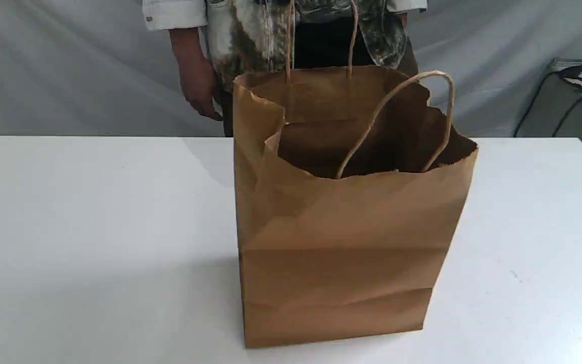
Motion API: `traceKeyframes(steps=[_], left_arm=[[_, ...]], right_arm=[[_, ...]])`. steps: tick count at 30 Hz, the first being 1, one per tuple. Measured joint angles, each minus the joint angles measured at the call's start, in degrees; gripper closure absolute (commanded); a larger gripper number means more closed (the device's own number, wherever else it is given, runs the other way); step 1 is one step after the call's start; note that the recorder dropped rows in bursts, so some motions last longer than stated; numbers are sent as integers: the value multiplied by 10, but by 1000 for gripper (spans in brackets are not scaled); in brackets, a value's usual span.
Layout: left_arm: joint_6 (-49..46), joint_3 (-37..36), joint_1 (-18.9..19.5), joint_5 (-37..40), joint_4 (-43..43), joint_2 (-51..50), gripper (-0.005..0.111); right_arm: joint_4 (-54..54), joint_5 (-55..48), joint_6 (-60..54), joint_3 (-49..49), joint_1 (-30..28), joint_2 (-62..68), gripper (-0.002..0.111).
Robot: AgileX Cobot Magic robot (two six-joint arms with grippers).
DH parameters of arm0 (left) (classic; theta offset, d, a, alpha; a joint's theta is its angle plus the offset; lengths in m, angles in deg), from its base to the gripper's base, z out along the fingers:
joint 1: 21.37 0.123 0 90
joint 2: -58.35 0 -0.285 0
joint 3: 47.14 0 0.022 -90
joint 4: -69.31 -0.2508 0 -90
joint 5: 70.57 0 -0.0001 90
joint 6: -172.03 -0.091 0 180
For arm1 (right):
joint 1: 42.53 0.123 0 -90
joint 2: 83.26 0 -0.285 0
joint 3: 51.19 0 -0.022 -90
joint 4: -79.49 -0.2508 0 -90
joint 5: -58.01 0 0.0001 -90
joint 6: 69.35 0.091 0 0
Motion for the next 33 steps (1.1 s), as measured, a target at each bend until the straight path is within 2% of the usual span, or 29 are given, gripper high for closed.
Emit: traceKeyframes(steps=[26, 28, 33], left_arm=[[13, 0, 0, -3, -9, 0, 107], [13, 0, -7, -3, -9, 0, 107], [13, 0, -55, -3, -9, 0, 107]], right_arm=[[0, 0, 0, 0, 0, 0, 105], [0, 0, 0, 0, 0, 0, 105], [0, 0, 0, 0, 0, 0, 105]])
